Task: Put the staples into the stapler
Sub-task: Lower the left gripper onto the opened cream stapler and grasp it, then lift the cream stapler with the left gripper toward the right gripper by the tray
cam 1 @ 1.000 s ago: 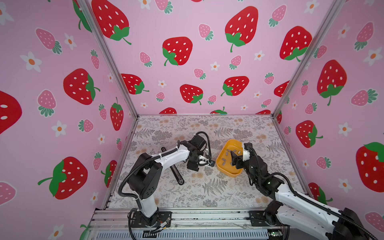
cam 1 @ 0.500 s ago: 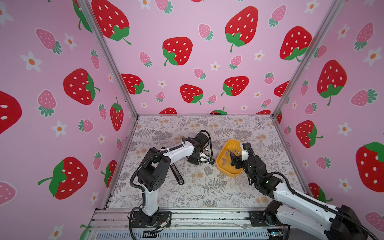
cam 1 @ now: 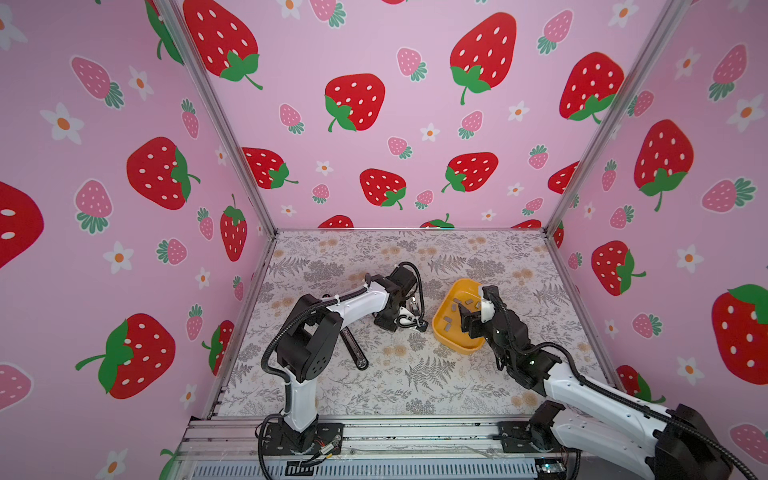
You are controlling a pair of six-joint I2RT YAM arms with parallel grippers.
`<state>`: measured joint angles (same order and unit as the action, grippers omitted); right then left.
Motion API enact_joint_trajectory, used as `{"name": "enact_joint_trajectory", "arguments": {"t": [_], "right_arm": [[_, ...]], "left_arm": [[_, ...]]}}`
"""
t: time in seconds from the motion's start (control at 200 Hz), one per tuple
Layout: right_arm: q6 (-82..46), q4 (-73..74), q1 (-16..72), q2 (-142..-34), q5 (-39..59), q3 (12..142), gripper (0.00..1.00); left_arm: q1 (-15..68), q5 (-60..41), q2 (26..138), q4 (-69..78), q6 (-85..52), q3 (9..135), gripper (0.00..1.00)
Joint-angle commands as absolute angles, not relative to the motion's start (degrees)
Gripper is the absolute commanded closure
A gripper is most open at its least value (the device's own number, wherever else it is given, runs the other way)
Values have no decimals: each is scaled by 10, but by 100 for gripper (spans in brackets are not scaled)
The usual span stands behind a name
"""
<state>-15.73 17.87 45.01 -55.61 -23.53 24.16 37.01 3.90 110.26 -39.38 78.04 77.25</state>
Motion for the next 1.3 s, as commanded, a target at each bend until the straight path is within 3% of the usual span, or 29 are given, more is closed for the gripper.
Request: {"name": "enact_joint_trajectory", "arguments": {"t": [0.0,0.2,0.66,0.92,1.026,1.291], "right_arm": [[-155,190,447,-545,-237,255,18],[-155,187,447,-538,-239,253,18],[-177,189,447,-497,-187,249,22],[-225,219,452,-491,-99,244,28],[-246,256,486,-517,-55,252,32],[-265,323,596,-629,-91,292,38]], "left_arm": [[370,28,1120,-425,782,803,64],[363,-1,1103,-454,750,842,100],[363,-117,862,-294,561,760,100],[371,-176,825,-259,561,696,100],[373,-206,834,-299,569,718,100],[377,-226,800,-287,588,687,100]]}}
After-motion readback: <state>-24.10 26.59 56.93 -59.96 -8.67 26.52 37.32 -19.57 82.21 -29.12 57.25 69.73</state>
